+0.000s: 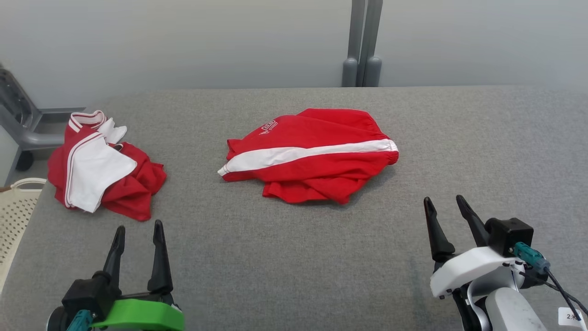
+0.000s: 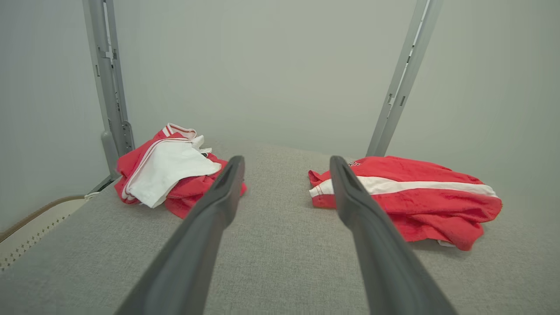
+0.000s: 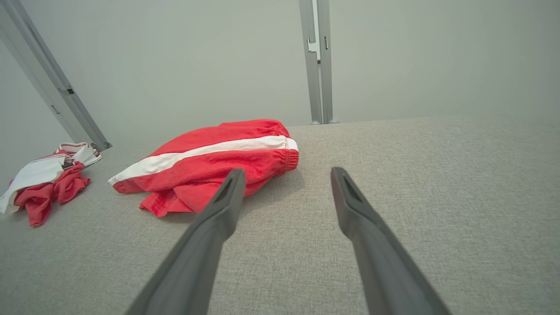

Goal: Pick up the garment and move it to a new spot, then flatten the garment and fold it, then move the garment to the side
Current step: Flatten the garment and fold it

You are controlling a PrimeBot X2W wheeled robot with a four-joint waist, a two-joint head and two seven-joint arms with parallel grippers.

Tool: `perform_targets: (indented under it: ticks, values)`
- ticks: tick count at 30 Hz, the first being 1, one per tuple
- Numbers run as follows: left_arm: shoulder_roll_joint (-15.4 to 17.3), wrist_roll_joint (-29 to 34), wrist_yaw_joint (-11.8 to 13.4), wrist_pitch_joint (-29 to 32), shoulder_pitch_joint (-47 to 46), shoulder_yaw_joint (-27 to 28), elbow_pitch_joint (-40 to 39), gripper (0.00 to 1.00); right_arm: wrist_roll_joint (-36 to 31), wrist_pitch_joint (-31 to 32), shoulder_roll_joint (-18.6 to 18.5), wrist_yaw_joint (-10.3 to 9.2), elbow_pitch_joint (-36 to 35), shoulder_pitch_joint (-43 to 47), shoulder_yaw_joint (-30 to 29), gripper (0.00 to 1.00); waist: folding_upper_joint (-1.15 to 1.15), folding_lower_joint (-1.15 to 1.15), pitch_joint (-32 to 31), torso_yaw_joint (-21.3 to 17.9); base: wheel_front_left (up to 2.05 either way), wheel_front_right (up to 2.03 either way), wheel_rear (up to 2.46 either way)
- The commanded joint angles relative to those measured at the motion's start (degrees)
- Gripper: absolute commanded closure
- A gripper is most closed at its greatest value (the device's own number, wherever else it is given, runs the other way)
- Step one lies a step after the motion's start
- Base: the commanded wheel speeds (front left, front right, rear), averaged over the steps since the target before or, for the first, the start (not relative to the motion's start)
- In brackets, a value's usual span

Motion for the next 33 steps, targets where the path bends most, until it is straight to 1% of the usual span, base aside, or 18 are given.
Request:
perform_targets:
  ticks: [1, 5, 7, 12, 21, 33]
  values:
    - [-0.30, 0.91, -0.71, 0.01, 1.43, 0.74, 0.44, 0.00, 0.24, -0.69, -0.16, -0.04, 0.33, 0.91, -0.06, 0.00, 0.00, 0.00, -0.52, 0.91, 0.00, 0.00, 0.00]
    - [-0.90, 3.57, -2.32, 0.00, 2.81, 2.40, 1.69, 0.00, -1.27, -1.95, -0.16, -0.04, 0.89, 1.62, 0.03, 0.00, 0.00, 0.00, -0.87, 1.67, 0.00, 0.00, 0.00]
    - [-0.88, 5.47, -2.75, 0.01, 3.64, 2.56, 2.61, 0.00, -1.82, -2.62, -0.16, -0.03, 1.02, 2.37, -0.27, 0.00, 0.00, 0.00, -1.06, 2.02, 0.00, 0.00, 0.00]
    - [-1.32, 7.57, -3.38, 0.00, 4.51, 3.87, 4.78, 0.00, -3.29, -3.47, -0.14, -0.04, 1.66, 4.11, -1.11, 0.00, 0.00, 0.00, -1.49, 2.29, 0.00, 0.00, 0.00]
    - [-1.98, 8.63, -4.91, -0.01, 3.24, 4.31, 6.73, 0.00, -3.48, -3.45, -0.16, -0.04, 2.32, 4.77, -0.72, 0.00, 0.00, 0.00, -1.21, 1.50, 0.00, 0.00, 0.00]
    - [-2.63, 8.36, -5.80, -0.01, 2.66, 4.72, 7.59, 0.00, -1.47, -3.12, -0.15, -0.04, 2.64, 4.02, -0.44, 0.00, 0.00, 0.00, -0.64, 0.60, 0.00, 0.00, 0.00]
